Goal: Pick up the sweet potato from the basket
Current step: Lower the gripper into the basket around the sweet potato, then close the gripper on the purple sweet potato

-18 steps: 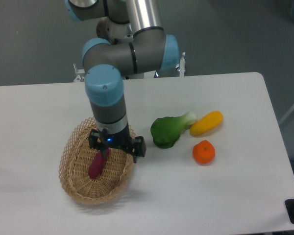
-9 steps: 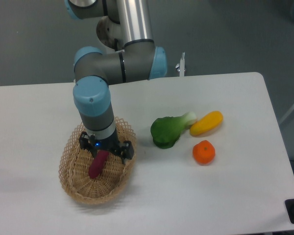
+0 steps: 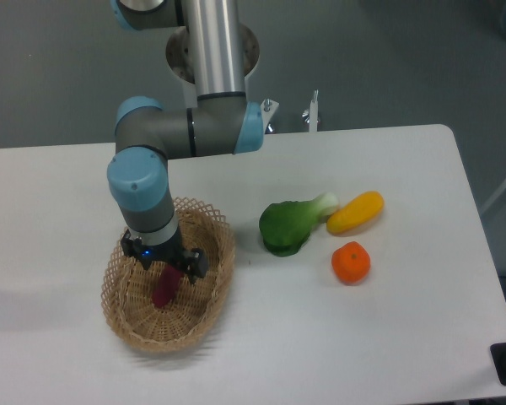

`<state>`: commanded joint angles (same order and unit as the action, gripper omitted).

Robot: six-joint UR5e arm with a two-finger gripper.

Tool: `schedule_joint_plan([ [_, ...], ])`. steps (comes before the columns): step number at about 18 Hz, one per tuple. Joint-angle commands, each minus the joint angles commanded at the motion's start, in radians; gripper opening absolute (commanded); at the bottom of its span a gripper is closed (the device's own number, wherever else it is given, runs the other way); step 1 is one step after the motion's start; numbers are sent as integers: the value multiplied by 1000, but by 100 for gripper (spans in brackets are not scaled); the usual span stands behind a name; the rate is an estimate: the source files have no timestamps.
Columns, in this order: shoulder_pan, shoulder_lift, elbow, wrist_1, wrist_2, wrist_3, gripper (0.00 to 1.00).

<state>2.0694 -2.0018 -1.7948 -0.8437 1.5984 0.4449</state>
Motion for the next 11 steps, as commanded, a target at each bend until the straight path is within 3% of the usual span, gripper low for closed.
schedule_joint_plan([
  [4, -2, -17, 3, 6, 0, 0, 100],
  [8, -5, -29, 5, 49, 6, 3, 100],
  [11, -5, -40, 8, 54, 17, 3, 83],
])
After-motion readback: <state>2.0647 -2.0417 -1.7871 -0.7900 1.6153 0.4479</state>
